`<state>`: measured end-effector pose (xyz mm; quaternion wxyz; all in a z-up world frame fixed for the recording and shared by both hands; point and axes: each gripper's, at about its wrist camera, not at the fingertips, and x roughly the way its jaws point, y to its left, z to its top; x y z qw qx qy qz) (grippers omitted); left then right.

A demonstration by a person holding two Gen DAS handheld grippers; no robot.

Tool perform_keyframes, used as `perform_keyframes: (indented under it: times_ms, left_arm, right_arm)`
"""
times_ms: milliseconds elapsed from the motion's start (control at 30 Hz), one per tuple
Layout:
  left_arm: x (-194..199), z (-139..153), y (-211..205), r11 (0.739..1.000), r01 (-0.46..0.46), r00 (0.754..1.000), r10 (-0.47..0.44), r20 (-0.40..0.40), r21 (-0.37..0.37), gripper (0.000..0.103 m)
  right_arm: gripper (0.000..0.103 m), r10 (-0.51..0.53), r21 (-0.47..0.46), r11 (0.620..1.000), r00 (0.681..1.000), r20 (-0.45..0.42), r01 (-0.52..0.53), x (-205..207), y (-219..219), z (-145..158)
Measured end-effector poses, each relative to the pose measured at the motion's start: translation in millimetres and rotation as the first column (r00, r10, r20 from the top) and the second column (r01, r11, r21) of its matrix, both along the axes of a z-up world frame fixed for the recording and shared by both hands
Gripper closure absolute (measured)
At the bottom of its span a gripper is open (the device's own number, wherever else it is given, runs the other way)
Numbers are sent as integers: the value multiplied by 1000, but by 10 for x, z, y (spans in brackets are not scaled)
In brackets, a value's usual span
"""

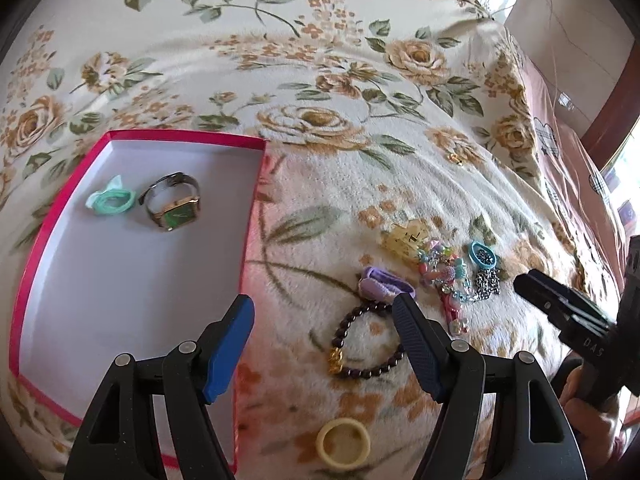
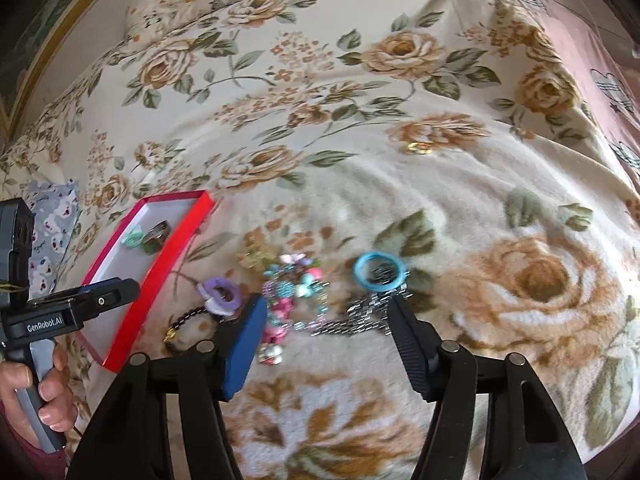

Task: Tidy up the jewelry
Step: 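Grasp the lavender hair clip with left tool while right tool grasps blue hair tie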

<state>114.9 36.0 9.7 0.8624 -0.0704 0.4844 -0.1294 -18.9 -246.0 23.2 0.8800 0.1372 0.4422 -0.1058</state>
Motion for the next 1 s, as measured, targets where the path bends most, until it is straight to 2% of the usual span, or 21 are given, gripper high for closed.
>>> perform_keyframes:
  times_ms: [200,300,367,433,567,700,800,833,1000]
  left_arm:
    - [214,-148,-212,999,32,999,-32,-26,21,34]
    - [318,-246,-318,998,57,997,-55,-45,26,40]
    - [386,-316,-391,997,73,996,-71,-56,34,44]
    - [466,-404,-471,995,91,994,-88,-71,48,53]
    - [575,-525,-574,992,122,989,-119,-91,37,61]
    - [611,-572,-665,985,168,983,-165,-79,33,82]
    - [588,-547,-647,983,179,983,-177,-53,30,90]
    - [584,-540,-615,984,175,983,-174,-50,16,97]
    - [484,-424,-418,988,152,988,-152,-17,-26,98]
  right_arm:
    - [51,-38,-9,999,999,-27,38,112,-187,-41]
    - [65,-54,-15,998,997,-63,54,189,-280,-133]
    - [70,-65,-10,998,994,-93,65,241,-342,-217]
    - [72,-76,9,997,990,-115,78,278,-401,-306]
    - [75,-93,12,995,986,-137,95,346,-470,-423]
    - [97,-96,-10,995,985,-143,96,371,-478,-461]
    - [98,-96,-15,995,988,-124,95,350,-462,-416]
    - [98,-93,-16,996,989,-117,92,349,-459,-397]
    - [100,-62,13,998,997,-52,62,314,-369,-219]
